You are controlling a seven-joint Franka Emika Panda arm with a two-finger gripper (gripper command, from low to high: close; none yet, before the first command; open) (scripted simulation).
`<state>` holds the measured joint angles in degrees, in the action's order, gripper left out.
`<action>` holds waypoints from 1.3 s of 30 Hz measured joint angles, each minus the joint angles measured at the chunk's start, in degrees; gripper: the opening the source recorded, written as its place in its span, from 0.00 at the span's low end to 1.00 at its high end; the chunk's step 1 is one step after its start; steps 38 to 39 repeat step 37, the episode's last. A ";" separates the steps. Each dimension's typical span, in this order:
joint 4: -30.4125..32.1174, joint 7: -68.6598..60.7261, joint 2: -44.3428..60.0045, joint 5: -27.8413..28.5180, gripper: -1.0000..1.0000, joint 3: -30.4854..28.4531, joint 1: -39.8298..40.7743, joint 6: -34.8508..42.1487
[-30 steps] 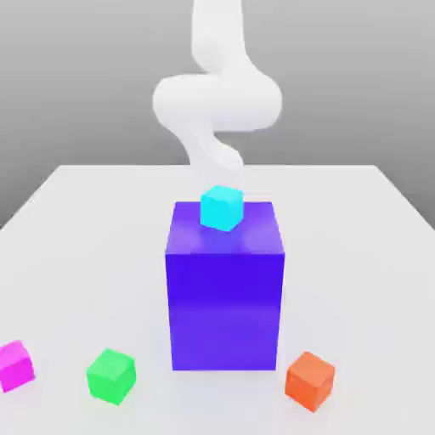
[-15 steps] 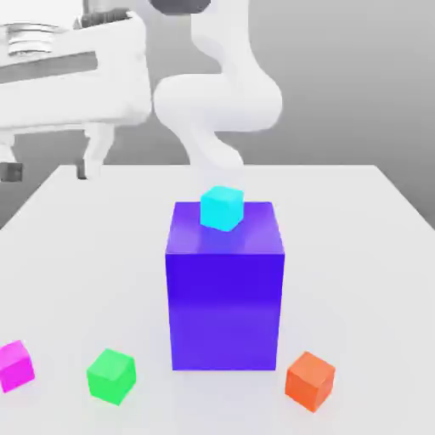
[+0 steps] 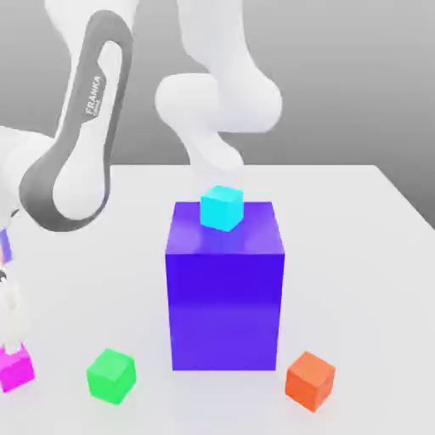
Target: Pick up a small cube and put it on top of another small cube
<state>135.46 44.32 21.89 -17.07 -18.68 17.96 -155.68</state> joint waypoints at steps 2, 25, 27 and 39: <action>-0.95 -1.80 4.17 -2.48 0.50 2.47 2.13 -2.99; 12.72 -0.52 -15.53 13.41 0.00 5.30 -10.92 1.38; 12.67 -2.00 -11.86 11.52 0.00 6.80 -9.88 -2.19; 12.76 -1.75 -12.42 11.99 1.00 7.07 -9.53 -1.75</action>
